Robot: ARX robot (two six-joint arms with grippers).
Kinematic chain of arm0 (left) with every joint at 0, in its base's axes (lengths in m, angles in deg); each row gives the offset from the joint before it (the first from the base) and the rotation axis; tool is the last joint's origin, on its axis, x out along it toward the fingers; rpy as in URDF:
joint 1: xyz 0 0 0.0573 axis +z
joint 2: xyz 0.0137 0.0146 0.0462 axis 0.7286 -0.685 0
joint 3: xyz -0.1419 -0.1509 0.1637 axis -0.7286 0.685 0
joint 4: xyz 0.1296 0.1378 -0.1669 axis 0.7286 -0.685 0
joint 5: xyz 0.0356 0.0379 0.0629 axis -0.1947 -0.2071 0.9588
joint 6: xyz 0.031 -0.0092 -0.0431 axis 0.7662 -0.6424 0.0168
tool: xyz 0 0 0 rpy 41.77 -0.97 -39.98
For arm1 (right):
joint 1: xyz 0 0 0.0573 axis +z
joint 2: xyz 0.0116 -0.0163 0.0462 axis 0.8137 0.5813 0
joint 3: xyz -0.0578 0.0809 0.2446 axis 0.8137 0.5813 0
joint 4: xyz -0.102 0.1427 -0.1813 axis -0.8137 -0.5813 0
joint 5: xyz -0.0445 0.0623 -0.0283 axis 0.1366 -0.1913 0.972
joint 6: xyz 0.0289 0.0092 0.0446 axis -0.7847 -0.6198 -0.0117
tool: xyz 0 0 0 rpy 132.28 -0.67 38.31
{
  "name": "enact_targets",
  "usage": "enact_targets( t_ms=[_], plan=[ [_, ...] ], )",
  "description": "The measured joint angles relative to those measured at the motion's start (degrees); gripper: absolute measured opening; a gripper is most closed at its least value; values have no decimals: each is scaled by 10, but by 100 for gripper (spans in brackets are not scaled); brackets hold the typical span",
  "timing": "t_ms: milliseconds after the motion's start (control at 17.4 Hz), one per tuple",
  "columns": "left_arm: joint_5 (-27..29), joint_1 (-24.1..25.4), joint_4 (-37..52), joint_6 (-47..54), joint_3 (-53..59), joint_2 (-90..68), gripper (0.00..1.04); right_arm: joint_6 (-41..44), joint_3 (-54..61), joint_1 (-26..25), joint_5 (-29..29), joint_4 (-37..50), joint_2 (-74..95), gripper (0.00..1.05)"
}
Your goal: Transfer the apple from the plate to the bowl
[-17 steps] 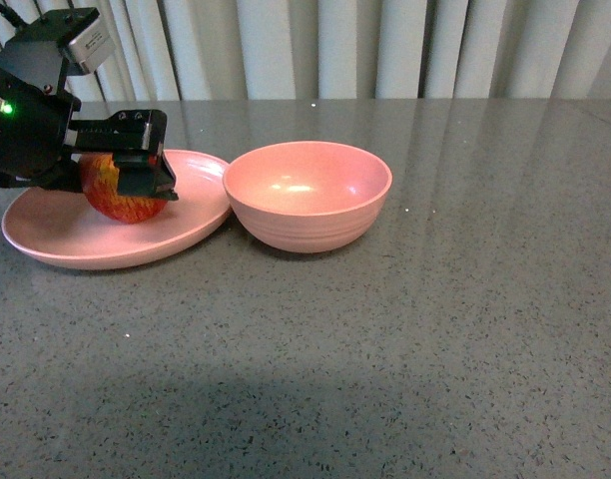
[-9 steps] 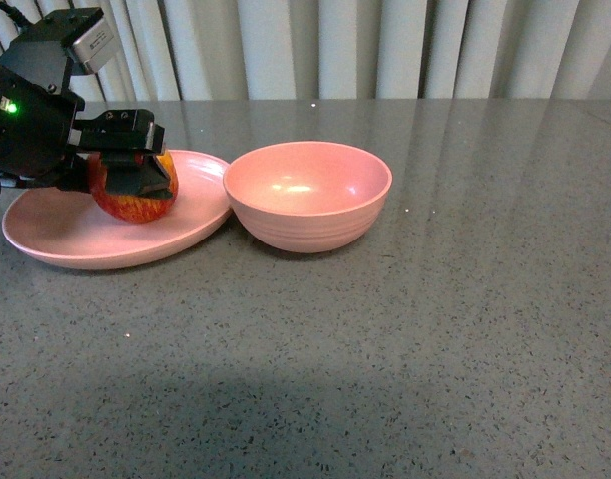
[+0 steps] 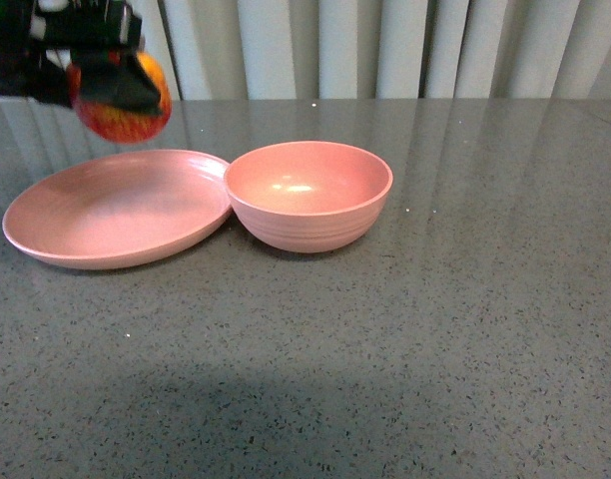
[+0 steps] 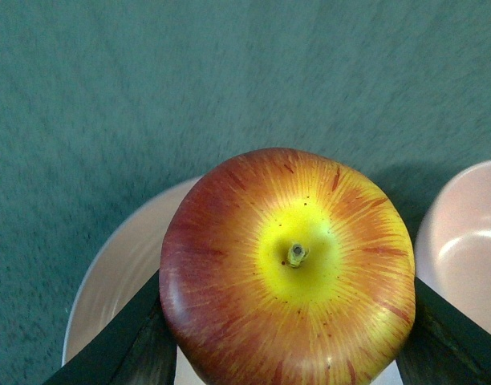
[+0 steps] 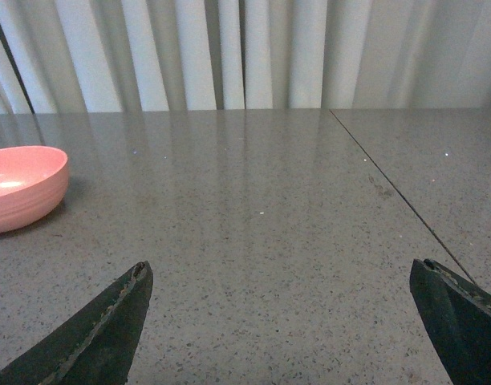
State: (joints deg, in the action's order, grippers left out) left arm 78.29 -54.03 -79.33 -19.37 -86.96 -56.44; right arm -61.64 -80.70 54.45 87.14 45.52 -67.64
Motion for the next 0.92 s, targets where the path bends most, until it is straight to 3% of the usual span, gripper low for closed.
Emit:
enact_targets(
  t_ms=[403,921],
  plan=[
    [-6,-92,-32,27,-53,40,66,0,0,0,0,0,0,98],
    [3,-167,-19,31,-67,-13,66,0,0,0,0,0,0,98]
  ],
)
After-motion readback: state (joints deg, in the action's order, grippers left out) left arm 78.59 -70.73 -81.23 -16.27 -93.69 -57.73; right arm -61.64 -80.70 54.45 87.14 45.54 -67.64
